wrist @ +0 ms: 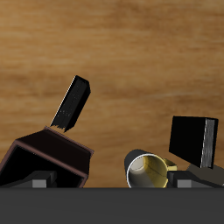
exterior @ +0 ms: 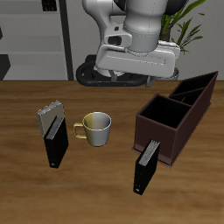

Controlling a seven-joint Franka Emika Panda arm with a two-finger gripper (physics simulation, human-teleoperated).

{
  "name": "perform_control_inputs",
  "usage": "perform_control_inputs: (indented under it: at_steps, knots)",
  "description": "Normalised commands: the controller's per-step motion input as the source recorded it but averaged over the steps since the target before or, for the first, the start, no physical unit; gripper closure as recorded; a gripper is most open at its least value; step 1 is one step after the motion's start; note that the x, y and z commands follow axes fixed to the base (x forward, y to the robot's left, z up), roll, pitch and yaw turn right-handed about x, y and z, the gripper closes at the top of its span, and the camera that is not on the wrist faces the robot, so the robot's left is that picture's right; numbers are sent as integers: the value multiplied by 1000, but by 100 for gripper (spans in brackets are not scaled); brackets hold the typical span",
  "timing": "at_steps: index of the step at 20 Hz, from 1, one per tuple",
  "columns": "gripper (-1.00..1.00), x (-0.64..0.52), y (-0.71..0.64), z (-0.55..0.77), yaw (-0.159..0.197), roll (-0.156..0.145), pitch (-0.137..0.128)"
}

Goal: Place the left black book into the left desk caddy's back compartment

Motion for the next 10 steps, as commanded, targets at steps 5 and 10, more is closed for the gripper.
perform_control_inputs:
  at_steps: [5, 10]
  knots:
    - [-100, 306, 306, -102, -33, 5, 28]
    - [-100, 277, 392, -200, 0, 27, 2]
